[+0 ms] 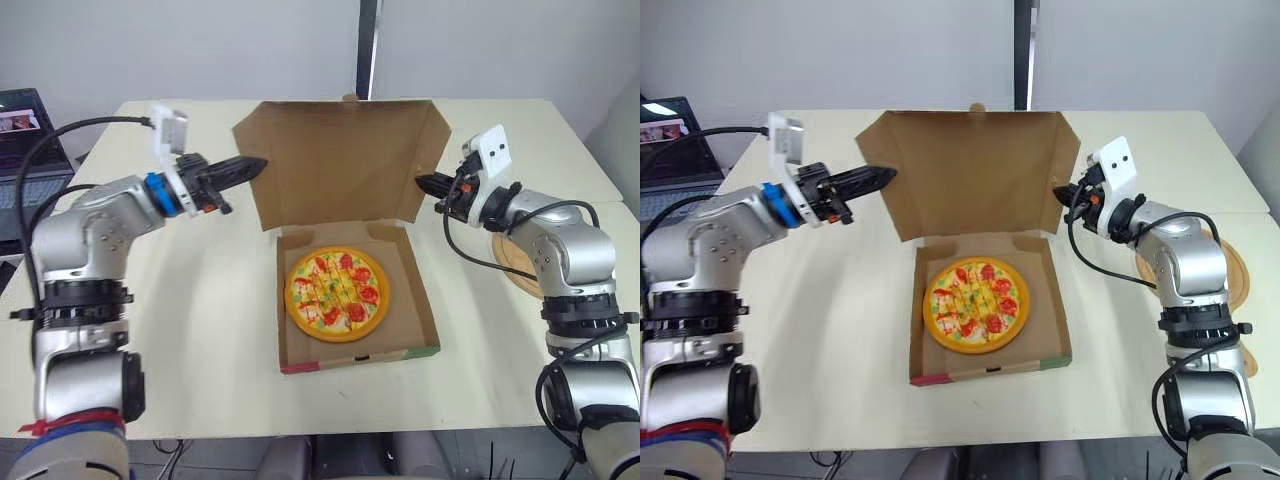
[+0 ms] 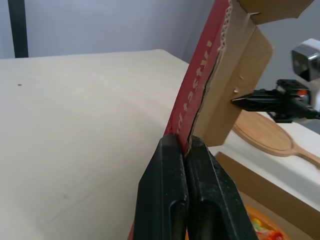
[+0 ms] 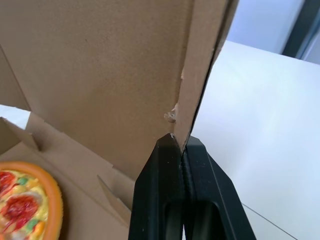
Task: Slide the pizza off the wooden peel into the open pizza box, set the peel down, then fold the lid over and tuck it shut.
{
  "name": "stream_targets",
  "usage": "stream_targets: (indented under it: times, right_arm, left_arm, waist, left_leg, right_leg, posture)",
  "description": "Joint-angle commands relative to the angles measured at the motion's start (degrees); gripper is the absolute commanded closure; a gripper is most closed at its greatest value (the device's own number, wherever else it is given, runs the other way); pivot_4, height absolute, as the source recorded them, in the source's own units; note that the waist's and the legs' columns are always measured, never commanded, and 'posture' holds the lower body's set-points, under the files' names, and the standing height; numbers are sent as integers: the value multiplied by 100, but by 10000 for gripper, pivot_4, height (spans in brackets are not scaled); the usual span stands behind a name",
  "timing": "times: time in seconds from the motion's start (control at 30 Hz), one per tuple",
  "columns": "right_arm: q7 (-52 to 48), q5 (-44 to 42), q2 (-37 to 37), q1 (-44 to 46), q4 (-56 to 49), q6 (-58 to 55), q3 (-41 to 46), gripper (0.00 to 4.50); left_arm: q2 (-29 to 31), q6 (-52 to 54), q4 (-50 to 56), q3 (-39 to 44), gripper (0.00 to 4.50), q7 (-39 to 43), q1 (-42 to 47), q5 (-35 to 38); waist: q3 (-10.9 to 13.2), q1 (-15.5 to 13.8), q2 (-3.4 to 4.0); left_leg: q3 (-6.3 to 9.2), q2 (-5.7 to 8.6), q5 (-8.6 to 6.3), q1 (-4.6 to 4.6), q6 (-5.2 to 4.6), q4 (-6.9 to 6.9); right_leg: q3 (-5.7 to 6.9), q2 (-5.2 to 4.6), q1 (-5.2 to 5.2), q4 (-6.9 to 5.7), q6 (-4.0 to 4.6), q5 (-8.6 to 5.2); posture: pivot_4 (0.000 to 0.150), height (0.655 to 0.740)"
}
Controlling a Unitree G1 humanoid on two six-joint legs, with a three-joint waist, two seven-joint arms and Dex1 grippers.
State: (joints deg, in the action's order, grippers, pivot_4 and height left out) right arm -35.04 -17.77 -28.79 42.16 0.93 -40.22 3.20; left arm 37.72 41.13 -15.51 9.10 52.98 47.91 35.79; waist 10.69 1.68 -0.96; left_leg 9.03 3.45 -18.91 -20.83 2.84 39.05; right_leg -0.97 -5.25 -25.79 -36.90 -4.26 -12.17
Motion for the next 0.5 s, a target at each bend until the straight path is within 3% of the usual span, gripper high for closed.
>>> stream_targets:
  times: [0.03,0.3,0.5]
  right_arm:
    - [335,80,32,54,-402,106,132,44676]
    - [893,324,19,99,-574,99,227,44676]
    - [1348,262,108,-153,-1559,-465,297,44676]
  left_arm:
    - [-335,-337,-35,-232,45000,-138,423,-268]
    - [-1086,-622,-332,-371,45000,-613,965,-763]
    - [-1247,-129,581,-177,45000,-1224,697,-600]
  waist:
    - [0,5,0]
    - [0,19,0]
    - [0,26,0]
  left_leg:
    - [-2,0,0,0,0,0]
    - [-11,0,0,-1,0,0]
    - [-19,-2,0,-10,0,-1]
  right_leg:
    - [-1,0,-1,0,0,0]
    - [-6,0,-6,-3,1,1]
    - [-15,0,-27,-10,1,1]
  posture:
    - [1500,7400]
    - [1500,7400]
    - [1500,7400]
